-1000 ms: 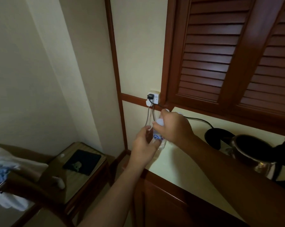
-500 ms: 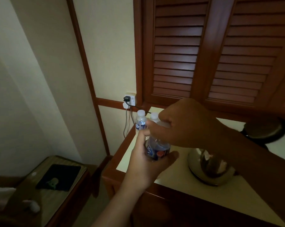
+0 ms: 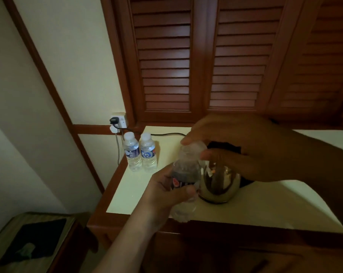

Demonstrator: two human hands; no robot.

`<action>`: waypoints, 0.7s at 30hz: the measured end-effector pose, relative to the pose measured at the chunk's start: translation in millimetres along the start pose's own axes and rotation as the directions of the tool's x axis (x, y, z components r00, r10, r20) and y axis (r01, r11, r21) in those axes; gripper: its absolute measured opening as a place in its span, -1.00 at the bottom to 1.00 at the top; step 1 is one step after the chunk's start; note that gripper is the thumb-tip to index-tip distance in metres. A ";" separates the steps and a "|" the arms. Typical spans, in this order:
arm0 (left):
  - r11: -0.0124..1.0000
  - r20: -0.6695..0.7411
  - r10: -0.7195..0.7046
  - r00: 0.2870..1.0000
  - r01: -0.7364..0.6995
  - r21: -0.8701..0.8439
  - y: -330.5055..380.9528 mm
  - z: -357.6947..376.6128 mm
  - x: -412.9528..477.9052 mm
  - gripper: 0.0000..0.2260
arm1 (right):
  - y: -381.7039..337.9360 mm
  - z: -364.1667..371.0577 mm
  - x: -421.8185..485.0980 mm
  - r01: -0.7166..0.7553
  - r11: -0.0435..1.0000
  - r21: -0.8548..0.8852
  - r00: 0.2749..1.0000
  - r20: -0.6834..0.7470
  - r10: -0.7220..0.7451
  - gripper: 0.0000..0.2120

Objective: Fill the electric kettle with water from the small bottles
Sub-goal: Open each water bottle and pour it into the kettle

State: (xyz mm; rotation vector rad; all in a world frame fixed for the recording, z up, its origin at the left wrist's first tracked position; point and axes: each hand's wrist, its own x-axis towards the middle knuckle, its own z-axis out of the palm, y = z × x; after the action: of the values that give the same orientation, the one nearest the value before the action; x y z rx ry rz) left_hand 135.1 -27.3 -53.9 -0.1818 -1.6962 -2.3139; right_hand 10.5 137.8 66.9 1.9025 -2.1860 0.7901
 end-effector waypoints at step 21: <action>0.992 -0.212 -0.103 0.972 0.117 0.055 -44.5 23.1 -6.9 -0.66 | 102.1 144.8 -183.4 -0.766 0.640 -0.056 0.637 -0.196 0.745 -0.65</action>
State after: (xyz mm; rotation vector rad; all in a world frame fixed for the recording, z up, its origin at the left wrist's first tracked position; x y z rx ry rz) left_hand 127.7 8.1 -89.3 0.1683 -1.7132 -2.2560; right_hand -18.2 238.2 -165.8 0.7334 -2.8365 0.8090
